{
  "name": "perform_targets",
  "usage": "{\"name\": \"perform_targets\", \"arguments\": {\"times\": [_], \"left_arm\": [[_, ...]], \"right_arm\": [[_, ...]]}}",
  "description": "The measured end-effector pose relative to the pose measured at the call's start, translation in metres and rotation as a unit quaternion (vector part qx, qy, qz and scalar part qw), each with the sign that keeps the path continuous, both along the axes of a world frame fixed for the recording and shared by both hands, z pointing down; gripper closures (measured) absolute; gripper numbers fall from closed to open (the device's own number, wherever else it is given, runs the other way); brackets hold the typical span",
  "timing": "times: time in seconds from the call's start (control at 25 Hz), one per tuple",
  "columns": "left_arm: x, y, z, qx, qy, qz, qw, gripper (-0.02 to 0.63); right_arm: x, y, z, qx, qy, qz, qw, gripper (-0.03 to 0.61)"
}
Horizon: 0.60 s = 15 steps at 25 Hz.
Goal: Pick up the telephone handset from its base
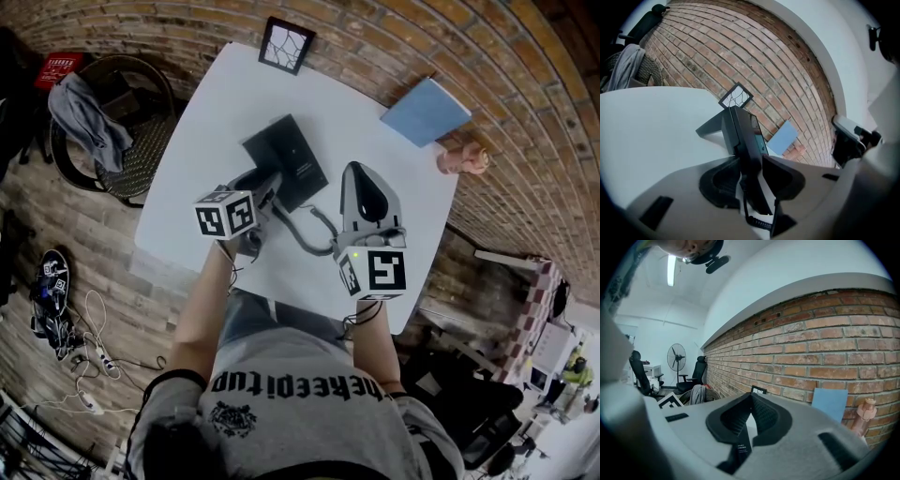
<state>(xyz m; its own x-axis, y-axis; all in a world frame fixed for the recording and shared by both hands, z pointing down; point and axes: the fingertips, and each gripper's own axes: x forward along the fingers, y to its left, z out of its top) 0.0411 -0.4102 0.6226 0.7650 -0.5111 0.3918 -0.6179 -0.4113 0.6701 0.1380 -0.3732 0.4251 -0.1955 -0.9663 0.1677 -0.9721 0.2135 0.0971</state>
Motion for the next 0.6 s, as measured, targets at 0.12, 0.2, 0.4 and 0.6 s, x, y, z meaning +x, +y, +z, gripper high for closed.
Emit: {"name": "perform_targets", "arguments": {"times": [0.12,0.2,0.4,0.6], "left_arm": [[-0.0019,-0.0013,0.0016,-0.004,0.003,-0.007,1.0,0.477],[-0.0023,-0.0013,0.0016,-0.006,0.006,-0.011,0.9999,0.479],[0.0043,0.0059,0.0048,-0.064,0.037,-0.019,0.9971,0.506],[0.0036,0.0077,0.0023,-0.092,0.051,-0.029,0.994,0.523]], "right_arm": [[0.0032,0.0009,0.002,0.0,-0.003,0.004,1.0,0.575],[0.005,0.0008,0.0027,-0.002,-0.002,0.004,1.0,0.575],[0.0072,0.0005,0.0016,0.001,-0.003,0.003,1.0,0.575],[0.0057,0.0004,-0.0014,0.001,0.004,0.0,1.0,0.575]]}}
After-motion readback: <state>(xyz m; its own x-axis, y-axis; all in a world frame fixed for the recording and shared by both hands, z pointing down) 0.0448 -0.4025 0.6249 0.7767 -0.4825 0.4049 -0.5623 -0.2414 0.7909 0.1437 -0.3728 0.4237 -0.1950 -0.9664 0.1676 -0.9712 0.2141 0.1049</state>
